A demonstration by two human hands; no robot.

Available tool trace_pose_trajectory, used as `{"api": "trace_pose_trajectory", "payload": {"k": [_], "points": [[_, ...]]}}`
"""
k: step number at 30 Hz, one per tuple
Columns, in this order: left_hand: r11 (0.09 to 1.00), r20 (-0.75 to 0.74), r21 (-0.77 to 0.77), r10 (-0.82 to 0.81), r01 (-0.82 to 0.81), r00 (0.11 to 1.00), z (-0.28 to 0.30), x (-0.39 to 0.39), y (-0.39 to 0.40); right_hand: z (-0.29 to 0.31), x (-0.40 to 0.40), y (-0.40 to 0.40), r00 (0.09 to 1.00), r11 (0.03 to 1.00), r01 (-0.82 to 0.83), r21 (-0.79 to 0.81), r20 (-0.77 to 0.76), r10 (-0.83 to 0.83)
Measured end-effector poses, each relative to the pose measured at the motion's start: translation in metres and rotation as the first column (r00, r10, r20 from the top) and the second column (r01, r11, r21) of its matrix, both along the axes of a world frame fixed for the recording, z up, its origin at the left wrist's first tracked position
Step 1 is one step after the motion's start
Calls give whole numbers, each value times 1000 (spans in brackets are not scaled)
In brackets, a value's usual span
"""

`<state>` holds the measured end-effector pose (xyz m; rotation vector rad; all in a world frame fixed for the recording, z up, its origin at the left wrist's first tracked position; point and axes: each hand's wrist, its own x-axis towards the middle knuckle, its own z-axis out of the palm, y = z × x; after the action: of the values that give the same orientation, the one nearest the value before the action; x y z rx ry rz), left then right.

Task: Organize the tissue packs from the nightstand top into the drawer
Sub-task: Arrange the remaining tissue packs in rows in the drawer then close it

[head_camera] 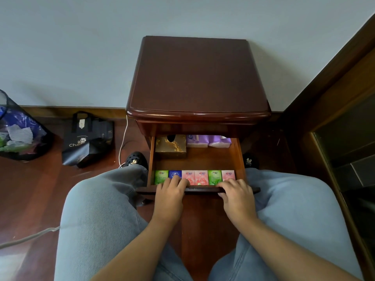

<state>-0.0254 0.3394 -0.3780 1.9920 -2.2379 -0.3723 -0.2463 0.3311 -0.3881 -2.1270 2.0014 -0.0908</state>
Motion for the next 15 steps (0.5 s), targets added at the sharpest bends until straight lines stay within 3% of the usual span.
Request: {"api": "trace_pose_trajectory", "payload": {"k": [6,15], "points": [[983,29,-178,-36,41,999,-5,2,-14,-4,11,-12,989,976,149,-159,41,-144],[996,11,-69,-56,56,998,-19,0,-8,-20,21,-30,965,961,184,-205,226,-136]]}}
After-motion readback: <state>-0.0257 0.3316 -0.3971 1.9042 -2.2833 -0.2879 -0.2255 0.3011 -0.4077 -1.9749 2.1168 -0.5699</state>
